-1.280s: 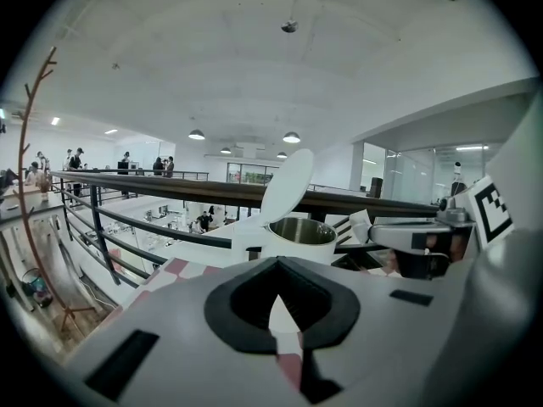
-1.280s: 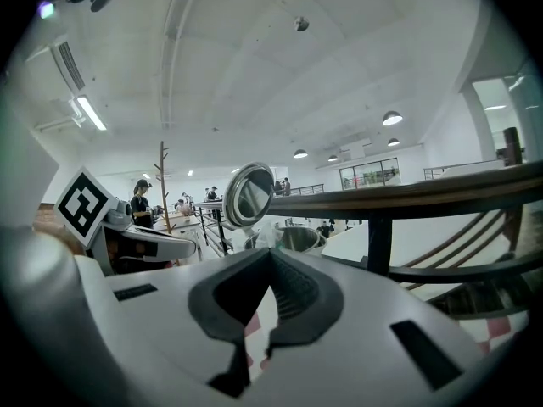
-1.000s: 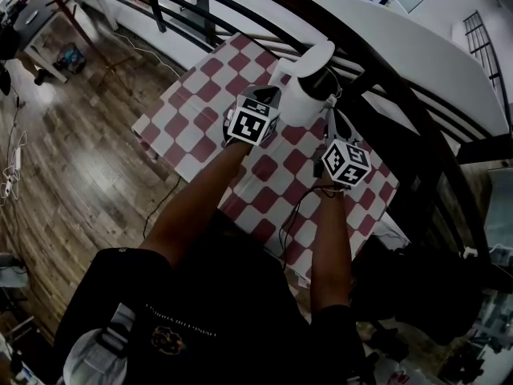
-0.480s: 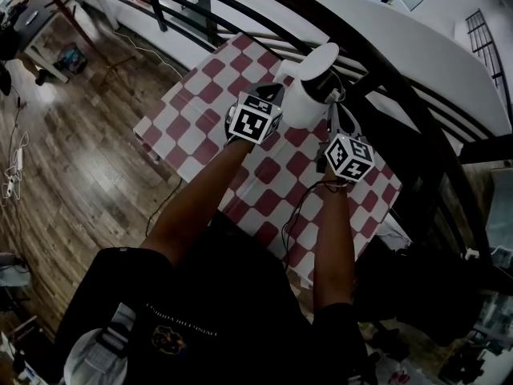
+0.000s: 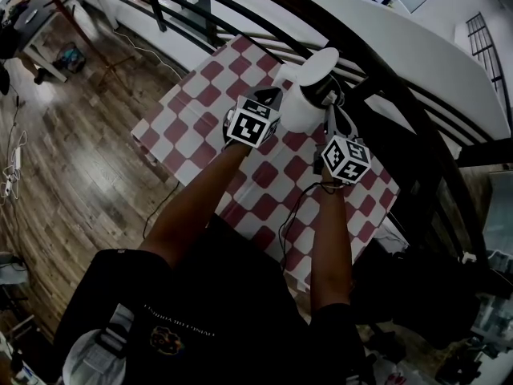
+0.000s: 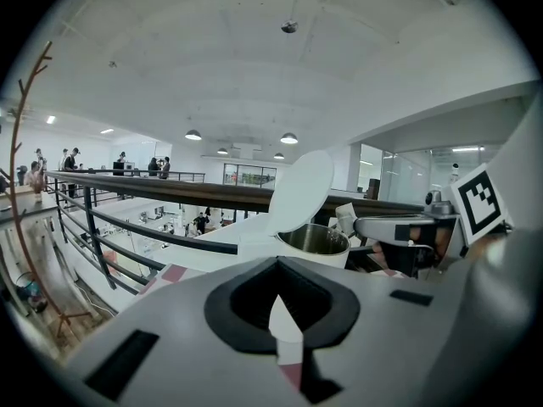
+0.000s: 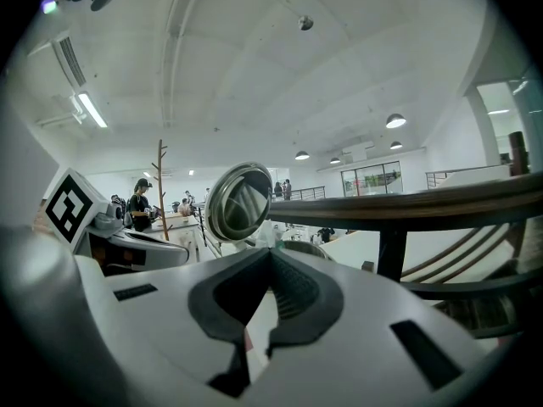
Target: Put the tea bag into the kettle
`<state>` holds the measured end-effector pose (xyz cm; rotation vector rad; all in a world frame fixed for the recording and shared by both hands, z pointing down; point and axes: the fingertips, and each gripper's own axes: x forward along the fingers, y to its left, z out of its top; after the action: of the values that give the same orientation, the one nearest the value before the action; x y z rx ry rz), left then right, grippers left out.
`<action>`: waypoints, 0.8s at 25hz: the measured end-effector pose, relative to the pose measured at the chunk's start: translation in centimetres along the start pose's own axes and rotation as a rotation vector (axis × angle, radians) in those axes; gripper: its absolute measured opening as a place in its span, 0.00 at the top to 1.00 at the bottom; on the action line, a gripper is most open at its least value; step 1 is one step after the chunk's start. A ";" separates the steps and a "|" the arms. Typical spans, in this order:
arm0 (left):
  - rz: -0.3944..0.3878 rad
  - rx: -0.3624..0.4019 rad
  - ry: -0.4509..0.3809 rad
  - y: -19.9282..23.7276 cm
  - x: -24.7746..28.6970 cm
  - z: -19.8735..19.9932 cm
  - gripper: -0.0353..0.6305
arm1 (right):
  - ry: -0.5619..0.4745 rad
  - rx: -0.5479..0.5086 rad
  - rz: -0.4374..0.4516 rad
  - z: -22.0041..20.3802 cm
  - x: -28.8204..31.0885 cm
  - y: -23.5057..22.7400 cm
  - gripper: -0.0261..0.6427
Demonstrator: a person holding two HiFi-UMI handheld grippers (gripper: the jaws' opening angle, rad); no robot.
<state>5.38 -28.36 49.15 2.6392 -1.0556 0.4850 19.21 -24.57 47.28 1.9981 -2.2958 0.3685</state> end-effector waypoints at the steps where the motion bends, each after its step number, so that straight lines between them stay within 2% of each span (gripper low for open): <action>1: 0.001 0.001 0.002 0.0 0.0 0.0 0.94 | 0.001 0.001 0.000 0.0 0.1 0.0 0.94; 14: 0.005 0.002 0.006 0.1 0.3 -0.2 0.94 | 0.006 0.013 0.002 -0.5 0.7 -0.1 0.94; 15: 0.005 0.002 0.006 0.1 0.3 -0.2 0.94 | 0.001 0.029 0.005 -0.5 0.7 -0.1 0.85; 16: 0.004 0.002 0.006 0.1 0.3 -0.3 0.94 | -0.004 0.046 0.011 -0.5 0.7 -0.1 0.70; 20: 0.003 -0.001 0.004 0.1 0.3 -0.3 0.94 | -0.024 0.067 0.011 -0.5 0.4 -0.2 0.67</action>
<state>5.46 -28.52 49.52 2.6350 -1.0579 0.4905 19.32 -24.87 47.86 2.0324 -2.3398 0.4295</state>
